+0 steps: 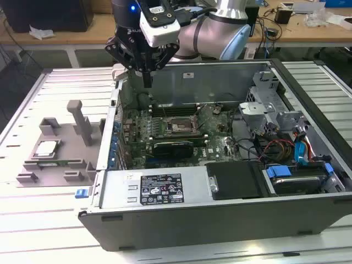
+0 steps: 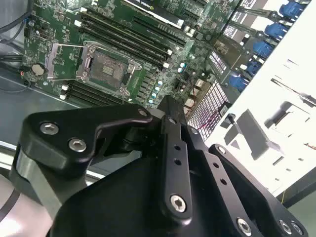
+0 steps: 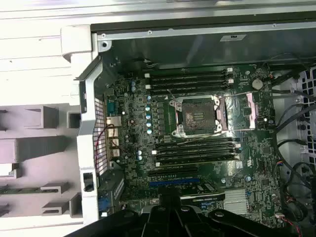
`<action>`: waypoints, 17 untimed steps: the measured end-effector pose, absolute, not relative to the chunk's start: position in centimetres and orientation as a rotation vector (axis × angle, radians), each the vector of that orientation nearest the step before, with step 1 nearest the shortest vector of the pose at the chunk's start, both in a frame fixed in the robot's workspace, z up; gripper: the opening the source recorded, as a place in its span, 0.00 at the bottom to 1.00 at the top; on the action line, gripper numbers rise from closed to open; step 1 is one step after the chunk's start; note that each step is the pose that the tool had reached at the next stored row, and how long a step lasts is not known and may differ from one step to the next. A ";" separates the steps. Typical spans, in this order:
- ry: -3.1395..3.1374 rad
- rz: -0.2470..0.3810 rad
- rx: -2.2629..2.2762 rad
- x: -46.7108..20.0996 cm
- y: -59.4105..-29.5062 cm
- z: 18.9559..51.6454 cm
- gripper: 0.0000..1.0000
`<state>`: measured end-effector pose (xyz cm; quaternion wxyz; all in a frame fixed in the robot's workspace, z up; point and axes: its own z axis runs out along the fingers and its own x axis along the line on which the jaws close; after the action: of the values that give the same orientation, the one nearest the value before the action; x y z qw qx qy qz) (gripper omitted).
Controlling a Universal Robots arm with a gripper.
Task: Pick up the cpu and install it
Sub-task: 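Reach for the cpu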
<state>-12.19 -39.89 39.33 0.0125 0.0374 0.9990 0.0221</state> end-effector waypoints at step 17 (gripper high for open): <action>3.114 0.069 0.117 -12.8 -39.9 39.3 0.11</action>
<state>-12.77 -39.89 39.33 0.0125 0.0374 0.9990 0.0221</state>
